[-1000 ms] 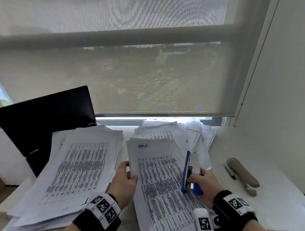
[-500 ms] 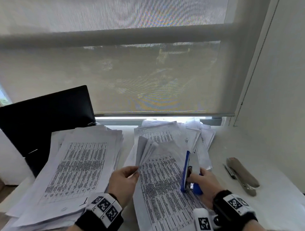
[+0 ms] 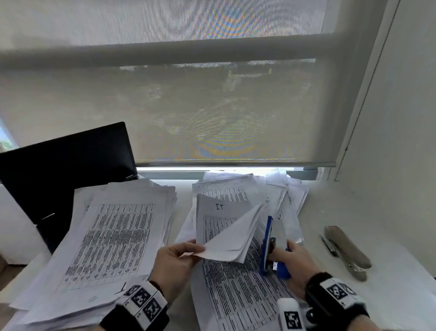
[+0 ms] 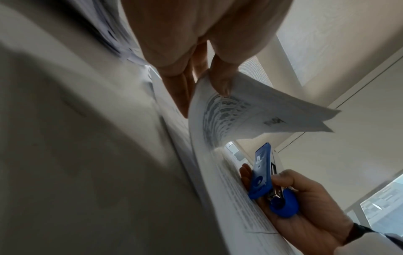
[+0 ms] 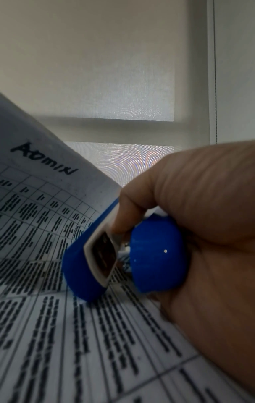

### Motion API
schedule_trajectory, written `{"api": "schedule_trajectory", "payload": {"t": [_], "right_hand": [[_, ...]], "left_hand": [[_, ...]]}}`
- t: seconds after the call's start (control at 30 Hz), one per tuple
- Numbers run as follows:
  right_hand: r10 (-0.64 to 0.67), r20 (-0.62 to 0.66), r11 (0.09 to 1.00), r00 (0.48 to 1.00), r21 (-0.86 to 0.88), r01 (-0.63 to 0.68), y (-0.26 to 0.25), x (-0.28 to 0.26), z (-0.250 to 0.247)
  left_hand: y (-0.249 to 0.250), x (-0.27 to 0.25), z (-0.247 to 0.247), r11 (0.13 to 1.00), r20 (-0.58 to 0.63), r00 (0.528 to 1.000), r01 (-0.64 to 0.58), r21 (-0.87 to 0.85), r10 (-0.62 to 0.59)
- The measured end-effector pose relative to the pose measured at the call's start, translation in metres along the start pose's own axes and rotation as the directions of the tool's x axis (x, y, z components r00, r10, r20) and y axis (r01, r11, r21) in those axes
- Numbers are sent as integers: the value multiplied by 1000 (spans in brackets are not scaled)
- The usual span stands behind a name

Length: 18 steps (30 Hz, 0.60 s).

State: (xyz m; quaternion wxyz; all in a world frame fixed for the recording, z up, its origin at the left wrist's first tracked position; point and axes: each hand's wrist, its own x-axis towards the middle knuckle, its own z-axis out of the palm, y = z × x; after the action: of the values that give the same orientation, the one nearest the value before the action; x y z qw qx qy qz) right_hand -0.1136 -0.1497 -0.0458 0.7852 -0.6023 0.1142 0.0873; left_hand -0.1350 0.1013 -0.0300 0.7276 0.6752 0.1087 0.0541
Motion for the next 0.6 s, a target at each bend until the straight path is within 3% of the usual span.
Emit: {"api": "schedule_trajectory", "payload": {"t": [0.2,0.47,0.6], "right_hand": [[-5,-22,1000,1000,29,5,-1,-1,0],[-133,-48,991,990,-25,132,3,-3,1],[-90,-34,995,995,31,91,1,-2,0]], "left_hand": [[-3,3,-9,988,166,975,154,-8,-150],[1,3,-9,990,141,980,143,11,-143],[2,-1,-10,992,49,991,124,26,-125]]}}
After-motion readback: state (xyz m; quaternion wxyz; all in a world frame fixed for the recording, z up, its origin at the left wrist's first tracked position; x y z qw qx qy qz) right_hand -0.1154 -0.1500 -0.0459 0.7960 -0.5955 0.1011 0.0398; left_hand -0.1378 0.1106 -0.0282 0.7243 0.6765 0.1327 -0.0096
